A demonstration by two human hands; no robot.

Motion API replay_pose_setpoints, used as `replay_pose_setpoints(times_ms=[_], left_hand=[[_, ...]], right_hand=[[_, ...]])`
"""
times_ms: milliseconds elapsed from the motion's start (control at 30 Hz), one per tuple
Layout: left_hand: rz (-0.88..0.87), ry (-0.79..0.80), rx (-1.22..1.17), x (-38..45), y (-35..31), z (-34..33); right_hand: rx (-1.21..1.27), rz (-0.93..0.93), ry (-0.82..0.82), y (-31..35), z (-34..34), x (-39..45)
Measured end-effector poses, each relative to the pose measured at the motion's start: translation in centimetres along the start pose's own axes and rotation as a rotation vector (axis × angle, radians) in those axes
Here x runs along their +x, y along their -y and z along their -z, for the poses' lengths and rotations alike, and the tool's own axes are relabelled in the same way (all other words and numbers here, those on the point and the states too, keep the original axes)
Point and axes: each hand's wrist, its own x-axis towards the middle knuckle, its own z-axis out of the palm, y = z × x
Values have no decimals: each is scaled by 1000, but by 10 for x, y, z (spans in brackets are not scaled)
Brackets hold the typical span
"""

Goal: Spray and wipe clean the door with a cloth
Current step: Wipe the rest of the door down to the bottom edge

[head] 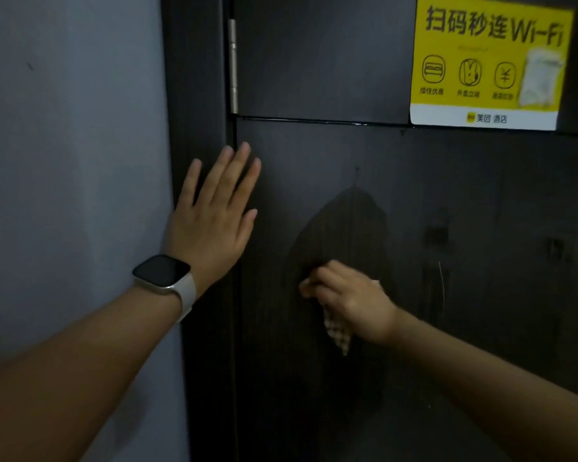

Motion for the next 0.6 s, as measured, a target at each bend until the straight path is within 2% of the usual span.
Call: replay_pose_setpoints(times_ms=[33,100,167,233,267,333,433,467,500,533,600], left_hand=[[51,-4,3,1,4,-2],[128,-5,19,-3,7,-6],[108,-15,26,-9,6,-11],[86,-34,14,-9,7,-12],[88,-44,7,-8,7,-11],[104,-56,-2,-8,7,-11],[112,-52,-10,-8,6,-11],[110,-54,-12,-9,6,-11],[111,-57,-13,-9,7,-12],[115,-59,-9,-9,7,-12],[120,-63,1,-10,7,-13]], right_hand=[[10,-83,-88,-14,7,-1],[4,-370,-367,-47,26,7],[5,-666,-603,-71,41,28],[49,-821,-742,-75,38,50],[55,-819,-760,-70,33,59],[68,-644,-668,-43,17,67],[120,-180,-232,3,-5,44],[96,-69,-87,8,-5,32],[71,-18,-24,2,-1,22],[55,-39,-53,-9,5,18],[27,-253,-299,-41,21,21]])
